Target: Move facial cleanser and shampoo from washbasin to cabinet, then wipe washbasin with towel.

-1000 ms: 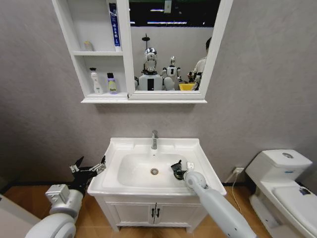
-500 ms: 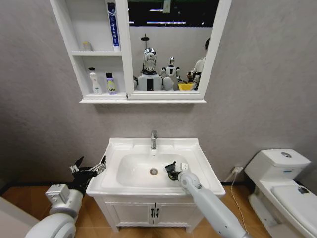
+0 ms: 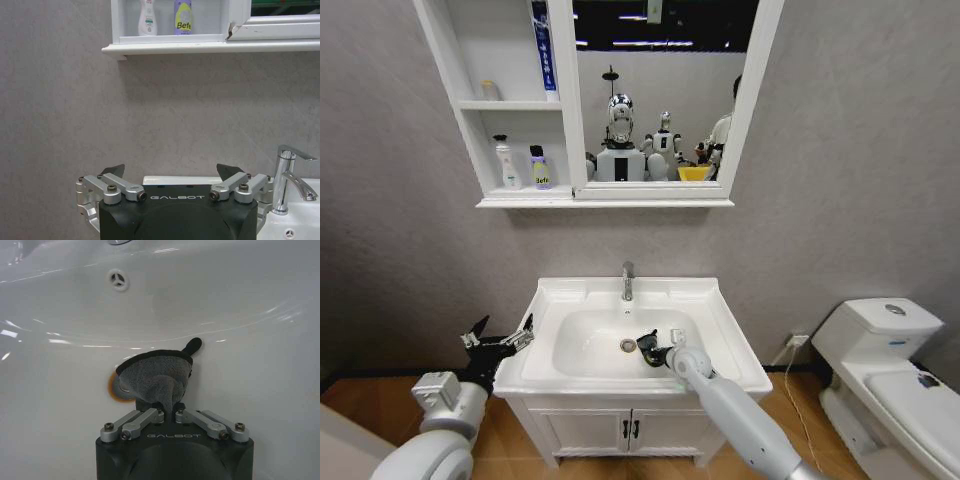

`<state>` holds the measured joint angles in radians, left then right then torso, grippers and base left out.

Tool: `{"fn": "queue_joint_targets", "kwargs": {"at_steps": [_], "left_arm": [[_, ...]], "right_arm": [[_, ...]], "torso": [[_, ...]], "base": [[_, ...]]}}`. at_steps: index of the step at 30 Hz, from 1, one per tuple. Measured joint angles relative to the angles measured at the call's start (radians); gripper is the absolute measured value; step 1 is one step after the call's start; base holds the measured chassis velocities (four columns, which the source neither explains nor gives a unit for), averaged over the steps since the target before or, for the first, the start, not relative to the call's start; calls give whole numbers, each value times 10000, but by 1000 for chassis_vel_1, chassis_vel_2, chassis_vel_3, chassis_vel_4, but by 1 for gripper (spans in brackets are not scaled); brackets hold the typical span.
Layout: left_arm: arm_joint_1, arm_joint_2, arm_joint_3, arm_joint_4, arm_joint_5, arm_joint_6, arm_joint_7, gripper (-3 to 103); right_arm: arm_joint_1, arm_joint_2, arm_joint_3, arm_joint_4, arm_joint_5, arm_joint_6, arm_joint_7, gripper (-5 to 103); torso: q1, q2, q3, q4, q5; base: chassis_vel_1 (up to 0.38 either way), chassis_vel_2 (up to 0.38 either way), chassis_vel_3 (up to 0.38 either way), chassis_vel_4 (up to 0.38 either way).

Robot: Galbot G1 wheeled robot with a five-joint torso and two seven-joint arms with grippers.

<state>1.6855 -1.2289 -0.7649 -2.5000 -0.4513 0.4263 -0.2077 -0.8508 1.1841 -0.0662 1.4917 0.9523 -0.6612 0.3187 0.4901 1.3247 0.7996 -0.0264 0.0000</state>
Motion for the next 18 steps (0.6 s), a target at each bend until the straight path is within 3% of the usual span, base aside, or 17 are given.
{"fn": "queue_joint_targets", "kwargs": {"at_steps": [3, 7, 18], "left_arm": [[0, 0, 0, 0, 0, 0, 0, 100], [0, 0, 0, 0, 0, 0, 0, 100], [0, 0, 0, 0, 0, 0, 0, 100]], "right_arm": [[4, 23, -88, -17, -261, 562, -1086, 5], [54, 95, -151, -52, -571, 1008, -1654, 5], [593, 546, -488, -505, -675, 1388, -2403, 5]], "torso": [[0, 1, -3, 1, -1], [-1, 3, -4, 1, -3], [-4, 6, -5, 1, -3]], "base": [[0, 0, 0, 0], [0, 0, 0, 0], [0, 0, 0, 0]]}}
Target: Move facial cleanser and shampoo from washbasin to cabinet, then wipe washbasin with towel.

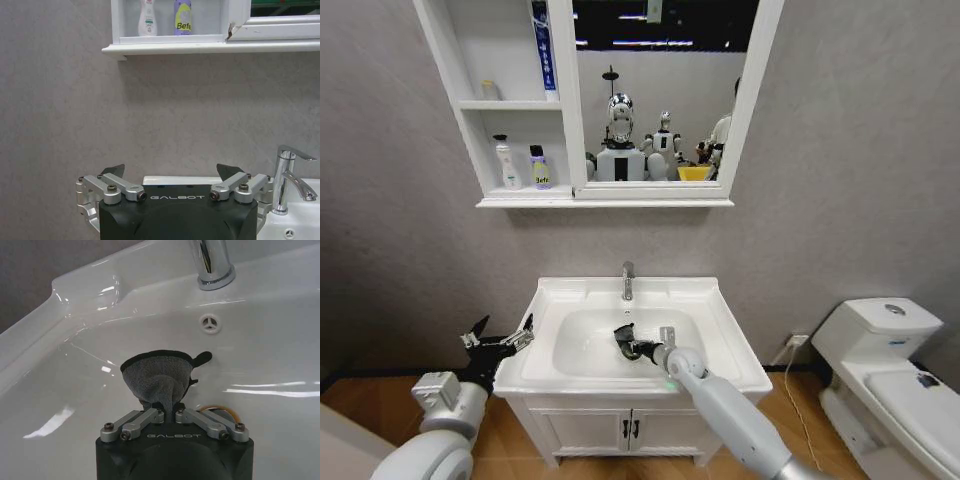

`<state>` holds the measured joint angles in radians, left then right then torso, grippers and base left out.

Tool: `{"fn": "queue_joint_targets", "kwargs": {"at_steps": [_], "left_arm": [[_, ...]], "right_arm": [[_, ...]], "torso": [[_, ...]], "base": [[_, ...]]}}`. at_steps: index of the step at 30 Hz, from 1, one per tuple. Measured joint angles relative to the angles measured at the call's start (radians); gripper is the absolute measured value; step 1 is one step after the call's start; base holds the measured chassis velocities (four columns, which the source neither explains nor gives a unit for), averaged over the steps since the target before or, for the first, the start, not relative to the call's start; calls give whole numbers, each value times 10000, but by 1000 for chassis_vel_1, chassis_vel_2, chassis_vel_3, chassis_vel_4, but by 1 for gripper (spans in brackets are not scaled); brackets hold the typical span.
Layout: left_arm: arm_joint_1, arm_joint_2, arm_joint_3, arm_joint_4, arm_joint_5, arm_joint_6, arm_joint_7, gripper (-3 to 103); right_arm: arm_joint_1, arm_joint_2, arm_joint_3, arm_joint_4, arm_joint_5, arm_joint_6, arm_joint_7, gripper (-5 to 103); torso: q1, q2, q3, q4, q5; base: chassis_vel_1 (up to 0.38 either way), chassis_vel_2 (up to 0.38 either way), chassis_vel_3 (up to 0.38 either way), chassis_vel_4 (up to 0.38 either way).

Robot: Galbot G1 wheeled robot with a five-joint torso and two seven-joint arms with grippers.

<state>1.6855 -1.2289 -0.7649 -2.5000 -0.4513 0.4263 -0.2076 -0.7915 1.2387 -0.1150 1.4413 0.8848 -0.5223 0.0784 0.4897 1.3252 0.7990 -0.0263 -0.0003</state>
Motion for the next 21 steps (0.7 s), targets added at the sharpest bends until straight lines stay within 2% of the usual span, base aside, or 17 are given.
{"fn": "queue_joint_targets", "kwargs": {"at_steps": [3, 6, 7, 10, 11, 14, 15, 18, 19, 21], "left_arm": [[0, 0, 0, 0, 0, 0, 0, 100], [0, 0, 0, 0, 0, 0, 0, 100], [0, 0, 0, 0, 0, 0, 0, 100], [0, 0, 0, 0, 0, 0, 0, 100], [0, 0, 0, 0, 0, 0, 0, 100], [0, 0, 0, 0, 0, 0, -1, 100], [0, 0, 0, 0, 0, 0, -1, 100], [0, 0, 0, 0, 0, 0, 0, 100], [0, 0, 0, 0, 0, 0, 0, 100], [0, 0, 0, 0, 0, 0, 0, 100]], "right_arm": [[307, 273, -108, -272, 188, -12, 38, 5], [656, 520, -224, -373, 912, -271, 815, 5], [656, 520, -224, -373, 912, -271, 815, 5], [826, 714, -300, -147, 2402, -881, 2660, 5], [826, 714, -300, -147, 2402, -881, 2660, 5], [869, 817, -407, -24, 2849, -1203, 3765, 5], [869, 817, -407, -24, 2849, -1203, 3765, 5], [948, 1017, -557, -112, 3039, -1534, 4821, 5], [948, 1017, -557, -112, 3039, -1534, 4821, 5], [1001, 1174, -633, -257, 3058, -1656, 5315, 5]], "torso": [[0, 0, 0, 2, -1], [0, 0, -1, 2, -3], [0, 0, -1, 2, -3], [0, 1, -1, 1, -2], [0, 1, -1, 1, -2], [0, 1, -1, 1, -1], [0, 1, -1, 1, -1], [-1, 2, -1, 1, -1], [-1, 2, -1, 1, -1], [-1, 2, -1, 1, -1]], "base": [[0, 0, 0, 0], [0, 0, 0, 0], [0, 0, 0, 0], [0, 0, 0, 0], [0, 0, 0, 0], [0, 0, 0, 0], [0, 0, 0, 0], [0, 0, 0, 0], [0, 0, 0, 0], [0, 0, 0, 0]]}}
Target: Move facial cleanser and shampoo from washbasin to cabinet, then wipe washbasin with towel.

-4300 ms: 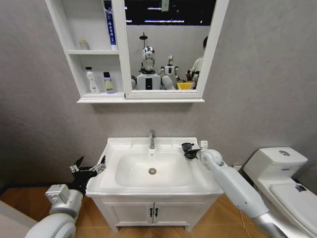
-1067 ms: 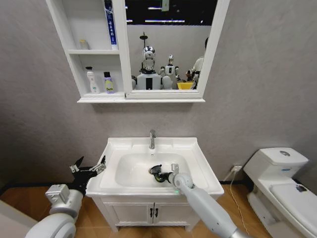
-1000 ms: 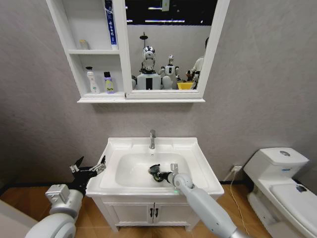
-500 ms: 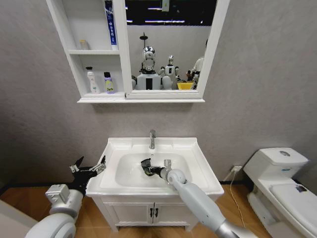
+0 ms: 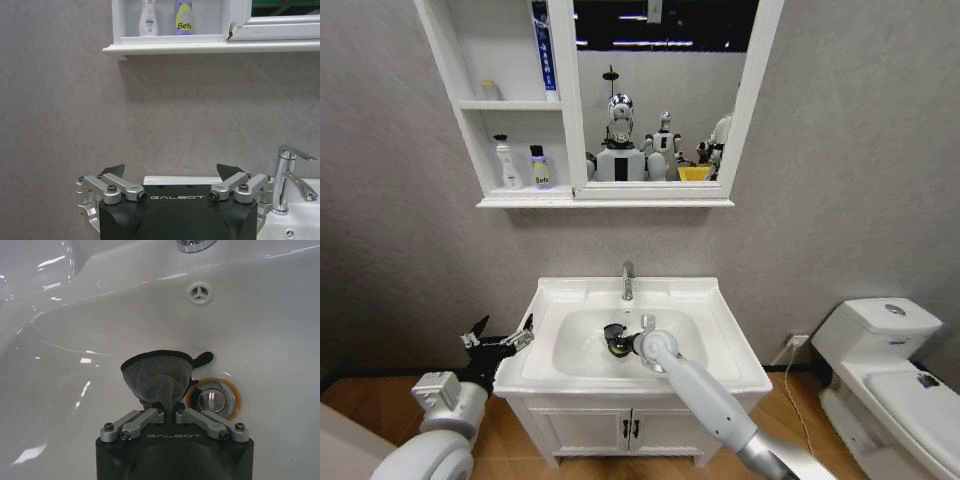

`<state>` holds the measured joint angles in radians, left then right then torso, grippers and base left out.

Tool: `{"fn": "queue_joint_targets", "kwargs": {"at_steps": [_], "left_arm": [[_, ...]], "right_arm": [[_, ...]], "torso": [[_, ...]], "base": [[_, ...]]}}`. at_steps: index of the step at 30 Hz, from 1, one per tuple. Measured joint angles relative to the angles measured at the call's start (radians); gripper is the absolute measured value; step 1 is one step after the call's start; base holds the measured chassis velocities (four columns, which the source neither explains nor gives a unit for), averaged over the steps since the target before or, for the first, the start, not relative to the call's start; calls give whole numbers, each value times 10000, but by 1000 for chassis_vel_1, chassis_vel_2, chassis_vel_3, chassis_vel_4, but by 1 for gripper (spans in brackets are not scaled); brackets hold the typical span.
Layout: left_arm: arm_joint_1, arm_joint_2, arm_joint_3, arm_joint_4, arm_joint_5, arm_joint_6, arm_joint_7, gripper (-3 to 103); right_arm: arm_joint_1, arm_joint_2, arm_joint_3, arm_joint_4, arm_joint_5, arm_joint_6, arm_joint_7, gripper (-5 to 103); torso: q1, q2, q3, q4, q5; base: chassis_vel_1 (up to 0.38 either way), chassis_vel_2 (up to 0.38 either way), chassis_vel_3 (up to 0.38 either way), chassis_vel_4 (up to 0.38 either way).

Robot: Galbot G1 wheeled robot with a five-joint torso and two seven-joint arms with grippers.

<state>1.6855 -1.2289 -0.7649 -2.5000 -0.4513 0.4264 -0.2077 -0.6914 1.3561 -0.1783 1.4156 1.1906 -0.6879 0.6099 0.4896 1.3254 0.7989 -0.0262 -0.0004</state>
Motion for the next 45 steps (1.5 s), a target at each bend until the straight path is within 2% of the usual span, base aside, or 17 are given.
{"fn": "queue_joint_targets", "kwargs": {"at_steps": [8, 19, 27, 35, 42, 45], "left_arm": [[0, 0, 0, 0, 0, 0, 0, 100], [0, 0, 0, 0, 0, -1, 0, 100], [0, 0, 0, 0, 0, 0, 0, 100], [0, 0, 0, 0, 0, 0, 0, 100], [0, 0, 0, 0, 0, 0, 0, 100], [0, 0, 0, 0, 0, 0, 0, 100]], "right_arm": [[191, 222, -85, -512, -573, -452, 214, 5], [225, 380, -87, -865, -920, -401, -13, 5], [25, 151, 110, -741, -1013, -435, 104, 5], [-449, -602, 439, 67, -789, -466, 408, 5], [-720, -1373, 883, 711, -42, -482, 862, 5], [-933, -2092, 1165, 1206, 364, -482, 1073, 5]], "torso": [[0, 0, 0, -1, 0], [0, 0, 0, 0, 1], [0, 0, 0, 2, 3], [0, 0, 0, 0, 2], [1, -1, 0, 0, 2], [0, 0, 0, 0, 3]], "base": [[0, 0, 0, 0], [0, 0, 0, 0], [0, 0, 0, 0], [0, 0, 0, 0], [0, 0, 0, 0], [0, 0, 0, 0]]}}
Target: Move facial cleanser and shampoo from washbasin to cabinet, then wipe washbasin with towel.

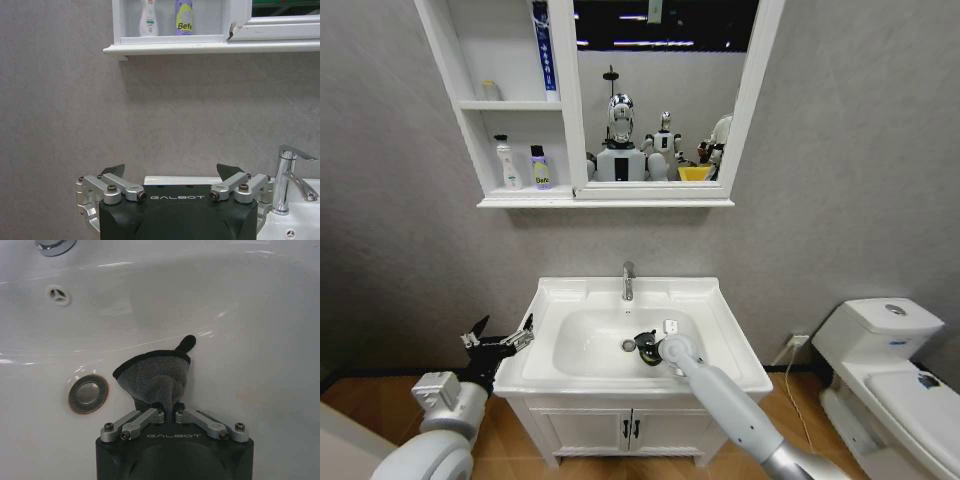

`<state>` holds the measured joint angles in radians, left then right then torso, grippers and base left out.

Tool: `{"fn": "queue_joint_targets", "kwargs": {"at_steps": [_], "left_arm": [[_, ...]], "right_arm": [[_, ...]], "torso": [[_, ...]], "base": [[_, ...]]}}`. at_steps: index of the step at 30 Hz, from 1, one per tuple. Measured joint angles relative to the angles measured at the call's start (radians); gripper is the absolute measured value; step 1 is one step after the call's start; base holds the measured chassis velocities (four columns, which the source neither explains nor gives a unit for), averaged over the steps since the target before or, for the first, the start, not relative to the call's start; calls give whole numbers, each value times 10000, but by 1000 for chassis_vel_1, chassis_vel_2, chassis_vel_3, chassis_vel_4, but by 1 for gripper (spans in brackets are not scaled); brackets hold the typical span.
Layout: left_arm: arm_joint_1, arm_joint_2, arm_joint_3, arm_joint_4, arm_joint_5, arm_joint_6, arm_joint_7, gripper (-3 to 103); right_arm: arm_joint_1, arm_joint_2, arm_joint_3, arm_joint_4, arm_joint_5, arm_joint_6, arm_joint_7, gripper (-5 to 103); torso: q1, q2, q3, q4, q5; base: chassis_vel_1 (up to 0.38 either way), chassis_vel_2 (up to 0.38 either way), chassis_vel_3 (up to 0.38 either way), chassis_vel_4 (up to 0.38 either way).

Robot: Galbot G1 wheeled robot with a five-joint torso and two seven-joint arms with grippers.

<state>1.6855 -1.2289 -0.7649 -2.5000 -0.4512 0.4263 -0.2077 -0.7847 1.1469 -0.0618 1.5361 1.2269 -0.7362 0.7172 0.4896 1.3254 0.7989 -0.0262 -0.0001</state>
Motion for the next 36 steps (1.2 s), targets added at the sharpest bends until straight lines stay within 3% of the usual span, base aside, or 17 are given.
{"fn": "queue_joint_targets", "kwargs": {"at_steps": [9, 16, 25, 34, 36], "left_arm": [[0, 0, 0, 0, 0, 0, 0, 100], [0, 0, 0, 0, 0, 0, 0, 100], [0, 0, 0, 0, 0, 0, 0, 100], [0, 0, 0, 0, 0, 0, 0, 100], [0, 0, 1, 0, 0, 0, 0, 100]], "right_arm": [[-88, -1412, 302, 855, 419, 0, 142, 5], [59, -1634, 168, 1192, 767, -1, 562, 5], [168, -1011, -92, 587, 788, 0, 645, 5], [303, -16, -377, -326, 353, 14, -52, 5], [400, 472, -551, -549, 280, 12, -152, 5]], "torso": [[0, 0, 0, -1, -1], [0, 0, 0, -2, -3], [1, 0, 0, -1, -3], [1, 0, -1, -1, -5], [1, 0, 0, -1, -4]], "base": [[0, 0, 0, 0], [0, 0, 0, 0], [0, 0, 0, 0], [0, 0, 0, 0], [0, 0, 0, 0]]}}
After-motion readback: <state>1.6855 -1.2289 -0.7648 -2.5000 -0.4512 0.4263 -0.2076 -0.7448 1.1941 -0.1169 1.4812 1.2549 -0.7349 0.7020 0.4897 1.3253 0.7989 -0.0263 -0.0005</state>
